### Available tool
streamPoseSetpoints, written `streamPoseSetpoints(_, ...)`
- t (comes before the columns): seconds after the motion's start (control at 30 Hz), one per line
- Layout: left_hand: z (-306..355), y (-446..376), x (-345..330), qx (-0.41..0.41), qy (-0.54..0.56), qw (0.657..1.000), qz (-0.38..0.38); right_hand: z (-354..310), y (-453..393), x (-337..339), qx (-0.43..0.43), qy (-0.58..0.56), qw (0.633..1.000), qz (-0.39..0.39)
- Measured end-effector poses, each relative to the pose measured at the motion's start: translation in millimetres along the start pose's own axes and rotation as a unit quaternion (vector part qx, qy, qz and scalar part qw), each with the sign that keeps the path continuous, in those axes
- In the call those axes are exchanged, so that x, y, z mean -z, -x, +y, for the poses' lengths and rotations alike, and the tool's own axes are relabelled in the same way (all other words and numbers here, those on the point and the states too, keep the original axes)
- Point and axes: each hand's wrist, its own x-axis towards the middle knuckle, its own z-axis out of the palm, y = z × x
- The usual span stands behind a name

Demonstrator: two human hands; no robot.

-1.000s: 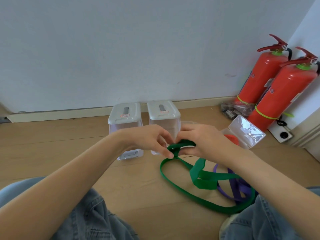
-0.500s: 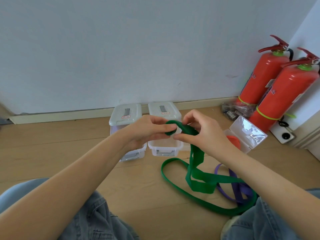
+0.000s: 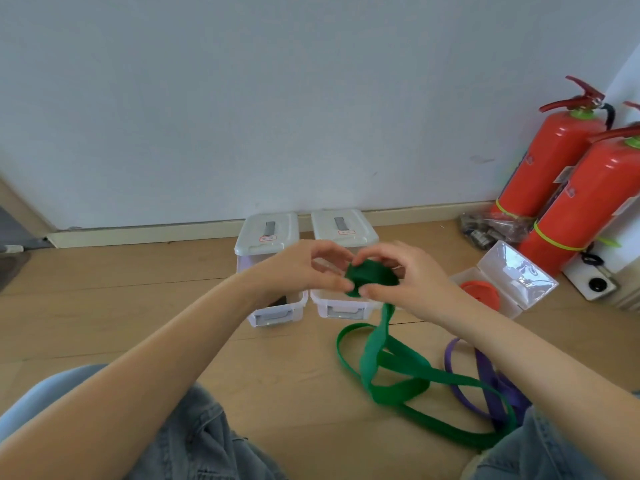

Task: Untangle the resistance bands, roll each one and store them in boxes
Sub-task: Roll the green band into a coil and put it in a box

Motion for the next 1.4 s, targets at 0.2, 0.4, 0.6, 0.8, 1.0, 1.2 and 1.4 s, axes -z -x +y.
streamPoseSetpoints(0.2,1,1,-9,-0.049,-0.057,0.997,-0.013,1,5,4,0.032,0.048,0.998,-0.015)
streamPoseSetpoints(0.4,5,-2,-5,-0.054,0.055,0.994,0.079,8,1,8,-0.038,-0.197,0.974,0.107)
streamPoseSetpoints(0.6,5,-2,-9,-0.059,0.182,0.98,0.06,7,-2,6,-0.042,-0.236,0.966,0.091)
streamPoseSetpoints(0.8,6,-7,-15,-0.09,-0.112,0.987,0.069,0,0,9,0.08,0.122,0.988,0.047)
streamPoseSetpoints(1.0,7,-4,-7,-0.082,0.046,0.993,0.067,-4,-2,16,0.044,-0.056,0.996,0.056)
streamPoseSetpoints(1.2,17,-4,-3,-0.115,0.234,0.961,0.088,-4,-3,7,0.007,-0.264,0.955,0.138)
streamPoseSetpoints(1.4,14,-5,-9,-0.071,0.26,0.962,0.044,-4,-2,8,0.019,-0.254,0.956,0.148)
